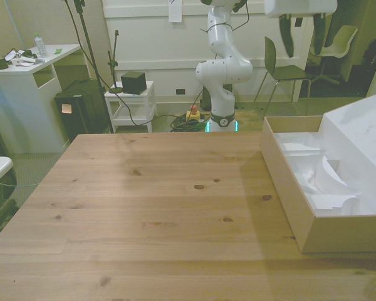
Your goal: Close the box
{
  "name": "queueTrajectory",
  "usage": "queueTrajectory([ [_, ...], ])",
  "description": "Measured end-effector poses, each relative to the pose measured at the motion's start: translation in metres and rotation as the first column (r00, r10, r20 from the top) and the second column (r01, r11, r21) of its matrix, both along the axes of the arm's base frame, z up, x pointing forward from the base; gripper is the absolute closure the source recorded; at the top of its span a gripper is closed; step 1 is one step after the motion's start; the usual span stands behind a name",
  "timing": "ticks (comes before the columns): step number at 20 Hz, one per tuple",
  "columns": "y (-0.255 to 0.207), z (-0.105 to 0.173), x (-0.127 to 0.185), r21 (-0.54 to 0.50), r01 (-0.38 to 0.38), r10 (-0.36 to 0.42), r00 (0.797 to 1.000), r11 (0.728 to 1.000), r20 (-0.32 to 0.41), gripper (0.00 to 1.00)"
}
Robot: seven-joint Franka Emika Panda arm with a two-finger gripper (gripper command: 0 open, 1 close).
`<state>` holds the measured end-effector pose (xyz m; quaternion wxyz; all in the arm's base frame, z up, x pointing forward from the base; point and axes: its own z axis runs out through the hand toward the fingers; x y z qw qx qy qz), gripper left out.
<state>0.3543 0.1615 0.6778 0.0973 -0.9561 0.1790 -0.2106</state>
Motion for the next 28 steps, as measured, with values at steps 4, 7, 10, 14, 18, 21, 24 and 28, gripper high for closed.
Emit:
queueTrajectory([
  [4,0.062,0.004,0.016,-0.037,-0.112,0.111,0.994,0.993,-0.011,0.0],
  [7,0.104,0.002,0.03,-0.069,-0.185,0.184,0.983,0.98,-0.025,0.0],
  [10,0.165,0.005,0.034,-0.11,-0.24,0.241,0.971,0.965,-0.008,0.0],
  [14,0.25,-0.017,0.043,-0.146,-0.263,0.265,0.964,0.954,-0.004,0.0],
  [18,0.309,-0.058,0.062,-0.193,-0.269,0.268,0.963,0.944,-0.032,0.0],
  [21,0.356,-0.094,0.071,-0.236,-0.297,0.291,0.955,0.925,-0.058,0.0],
  [24,0.391,-0.121,0.077,-0.258,-0.319,0.306,0.948,0.912,-0.092,0.0],
  [28,0.396,-0.141,0.102,-0.296,-0.279,0.261,0.96,0.913,-0.1,0.0],
])
